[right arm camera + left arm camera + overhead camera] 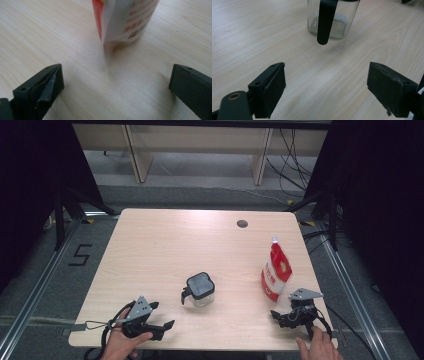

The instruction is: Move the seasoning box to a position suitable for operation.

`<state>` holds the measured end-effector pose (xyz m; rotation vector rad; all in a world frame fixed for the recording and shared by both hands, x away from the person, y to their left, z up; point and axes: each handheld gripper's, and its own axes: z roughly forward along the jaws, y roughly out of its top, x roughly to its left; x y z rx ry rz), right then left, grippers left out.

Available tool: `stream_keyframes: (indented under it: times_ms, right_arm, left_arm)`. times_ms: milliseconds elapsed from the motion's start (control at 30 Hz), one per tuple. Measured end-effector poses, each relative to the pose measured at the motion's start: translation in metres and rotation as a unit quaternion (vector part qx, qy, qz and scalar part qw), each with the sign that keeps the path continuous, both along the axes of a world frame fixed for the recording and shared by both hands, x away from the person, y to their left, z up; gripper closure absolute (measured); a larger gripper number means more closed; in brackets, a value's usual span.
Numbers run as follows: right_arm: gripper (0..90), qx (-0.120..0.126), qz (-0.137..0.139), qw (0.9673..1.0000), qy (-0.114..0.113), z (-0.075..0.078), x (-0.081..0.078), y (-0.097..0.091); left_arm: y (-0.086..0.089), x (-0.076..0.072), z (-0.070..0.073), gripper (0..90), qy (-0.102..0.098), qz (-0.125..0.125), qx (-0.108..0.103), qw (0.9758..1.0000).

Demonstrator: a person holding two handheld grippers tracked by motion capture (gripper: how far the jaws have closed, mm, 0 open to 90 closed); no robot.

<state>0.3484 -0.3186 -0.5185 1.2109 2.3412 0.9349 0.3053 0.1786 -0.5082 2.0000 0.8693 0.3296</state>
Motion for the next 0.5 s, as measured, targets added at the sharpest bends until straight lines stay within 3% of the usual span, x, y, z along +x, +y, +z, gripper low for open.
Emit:
stream_keyframes:
  times_ms: [67,133,233,367,400,500]
  right_arm:
    - [0.6,0.001,0.000,1.0000,0.000,0.0001,-0.0001,0.0000]
    - [0.7,0.002,0.001,1.0000,0.000,0.0001,0.0000,-0.0001]
    - [0.6,0.012,-0.012,0.9997,0.016,0.0003,-0.0024,0.0021]
    - [0.6,0.000,0.005,1.0000,-0.004,-0.0001,0.0009,-0.0008]
    - [0.6,0.009,-0.009,0.9999,0.009,0.0002,-0.0017,0.0015]
    - [0.7,0.005,-0.002,1.0000,0.004,0.0001,-0.0005,0.0004]
  left_arm:
    - [-0.0024,-0.0004,-0.0010,15.0,0.010,0.003,-0.007,0.9999]
    - [-0.0018,0.0002,-0.0011,15.0,0.001,-0.010,-0.001,1.0000]
    - [-0.0028,0.0000,-0.0024,15.1,0.006,-0.005,-0.007,0.9999]
    - [-0.0010,0.0000,-0.0022,15.2,0.004,-0.008,0.002,1.0000]
    - [-0.0012,-0.0002,-0.0022,15.2,0.004,-0.006,-0.003,1.0000]
    - [-0.0004,0.0005,-0.0018,15.2,0.005,-0.009,0.003,0.9999]
